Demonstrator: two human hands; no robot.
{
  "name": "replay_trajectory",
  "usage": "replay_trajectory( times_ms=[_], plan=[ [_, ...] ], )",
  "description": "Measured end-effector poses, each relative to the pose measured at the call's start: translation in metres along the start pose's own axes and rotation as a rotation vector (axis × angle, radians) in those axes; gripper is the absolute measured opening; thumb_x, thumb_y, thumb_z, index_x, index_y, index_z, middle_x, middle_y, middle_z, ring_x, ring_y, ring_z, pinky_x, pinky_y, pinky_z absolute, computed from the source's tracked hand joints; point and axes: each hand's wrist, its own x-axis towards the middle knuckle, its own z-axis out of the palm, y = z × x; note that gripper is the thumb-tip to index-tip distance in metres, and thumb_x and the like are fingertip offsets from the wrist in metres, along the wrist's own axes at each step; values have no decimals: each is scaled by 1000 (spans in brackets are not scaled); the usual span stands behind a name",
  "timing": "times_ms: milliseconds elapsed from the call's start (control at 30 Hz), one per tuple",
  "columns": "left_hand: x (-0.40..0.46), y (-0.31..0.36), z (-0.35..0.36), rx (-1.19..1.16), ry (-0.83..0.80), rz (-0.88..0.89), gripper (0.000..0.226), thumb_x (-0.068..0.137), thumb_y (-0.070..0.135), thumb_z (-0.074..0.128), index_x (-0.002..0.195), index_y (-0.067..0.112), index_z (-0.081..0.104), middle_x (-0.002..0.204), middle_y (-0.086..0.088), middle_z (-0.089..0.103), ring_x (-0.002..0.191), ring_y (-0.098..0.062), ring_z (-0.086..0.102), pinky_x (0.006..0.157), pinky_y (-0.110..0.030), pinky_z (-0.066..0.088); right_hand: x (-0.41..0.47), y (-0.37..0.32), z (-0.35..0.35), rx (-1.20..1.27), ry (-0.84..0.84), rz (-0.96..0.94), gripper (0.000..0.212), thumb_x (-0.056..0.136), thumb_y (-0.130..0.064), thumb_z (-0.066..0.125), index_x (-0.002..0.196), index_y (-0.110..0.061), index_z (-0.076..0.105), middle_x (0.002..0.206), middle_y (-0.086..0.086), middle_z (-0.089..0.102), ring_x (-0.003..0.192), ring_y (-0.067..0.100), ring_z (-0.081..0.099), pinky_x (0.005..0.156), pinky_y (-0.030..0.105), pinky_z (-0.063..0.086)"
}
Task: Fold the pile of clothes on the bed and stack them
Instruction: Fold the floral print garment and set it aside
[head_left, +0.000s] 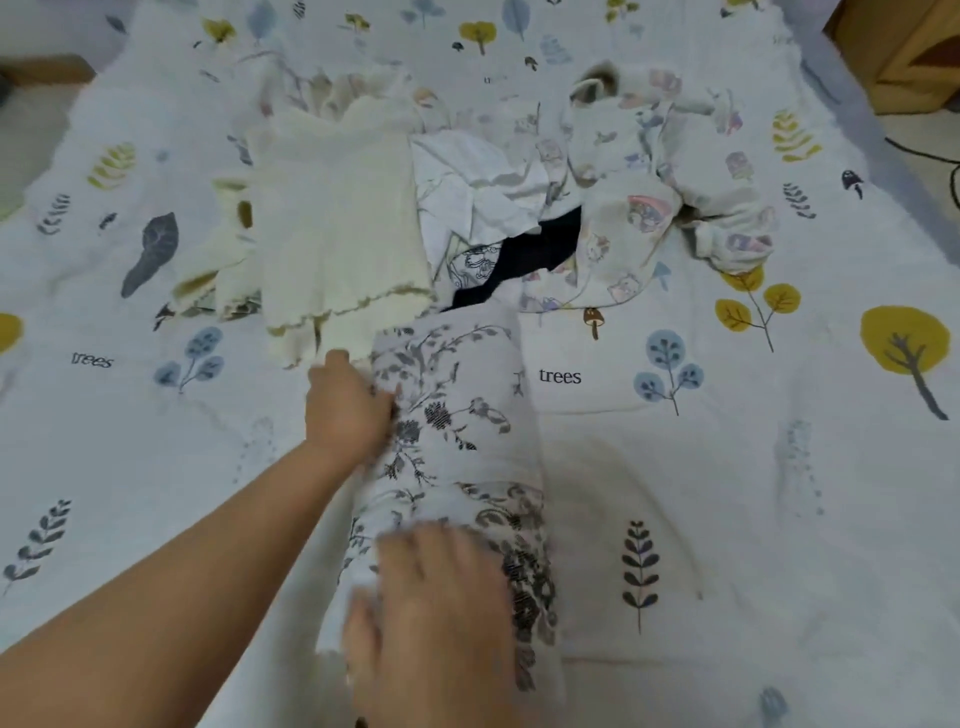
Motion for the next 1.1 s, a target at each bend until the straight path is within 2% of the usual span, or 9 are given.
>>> replay_trajectory(
  times_ms=[100, 200, 333, 567, 667, 767, 900, 1033, 1100],
  plan=[
    [-19, 12, 4, 168, 258, 571, 60, 91, 25, 47, 146, 12, 26, 152, -14, 23, 139, -28, 22, 112, -41, 20, 22, 21, -12, -190, 140, 194, 58, 73, -41, 39, 118, -14, 63, 124, 13, 61, 115, 29, 57, 90, 49, 49],
    [-13, 22, 22, 424, 20, 824, 64, 91, 53, 17, 149, 29, 5, 158, -2, -1, 145, -21, -5, 115, -43, -5, 29, 36, 5, -241, -54, 283, 70, 78, -49, 34, 132, -9, 52, 139, 20, 46, 126, 39, 46, 93, 64, 38],
    [11, 4, 49, 611, -249, 682, 64, 91, 62, 9, 145, 36, -13, 157, 2, -16, 144, -17, -17, 115, -47, -11, 14, 57, 30, -273, -78, 210, 63, 88, -52, 28, 137, -17, 48, 145, 19, 39, 131, 41, 38, 101, 61, 30],
    [16, -6, 61, 572, -282, 617, 60, 95, 56, 14, 142, 38, -18, 157, 2, -17, 143, -15, -18, 115, -47, -13, 12, 73, 46, -256, -113, 187, 68, 93, -54, 9, 141, -18, 41, 149, 16, 32, 137, 37, 25, 106, 55, 20],
    [12, 9, 50, 599, -264, 633, 62, 94, 58, 14, 148, 35, -3, 158, -1, -2, 145, -20, -5, 113, -52, -9, 6, 82, 28, -121, 4, 77, 62, 96, -54, 12, 139, -16, 37, 146, 16, 37, 135, 30, 28, 108, 45, 24],
    [13, 36, 39, 522, -57, 733, 76, 82, 60, 4, 143, 24, 30, 148, -8, 32, 137, -24, 26, 112, -52, 5, -8, 104, 2, -2, 56, 150, 66, 96, -57, 12, 137, -13, 38, 141, 14, 44, 127, 24, 44, 100, 28, 36],
    [28, 81, 50, 502, -15, 728, 49, 98, 43, 25, 132, 16, 48, 133, -8, 50, 126, -24, 41, 111, -48, 15, -21, 112, -27, 2, -365, 507, 111, 62, -90, -7, 146, -21, 17, 139, -2, 42, 127, 16, 46, 98, 22, 39],
    [41, 105, 68, 521, -95, 612, 42, 97, 45, 36, 101, 11, 60, 105, -10, 63, 101, -29, 55, 87, -39, 33, -20, 120, -26, 82, -507, 611, 53, 90, -64, 30, 113, -19, 48, 97, 0, 53, 96, 19, 56, 73, 28, 37],
    [42, 104, 74, 434, -72, 601, 36, 96, 42, 42, 96, 10, 60, 101, -10, 64, 98, -29, 56, 83, -37, 34, -19, 123, -27, 120, -484, 616, 40, 91, -60, 35, 87, -21, 44, 88, 0, 49, 83, 19, 49, 70, 29, 36]
  ],
)
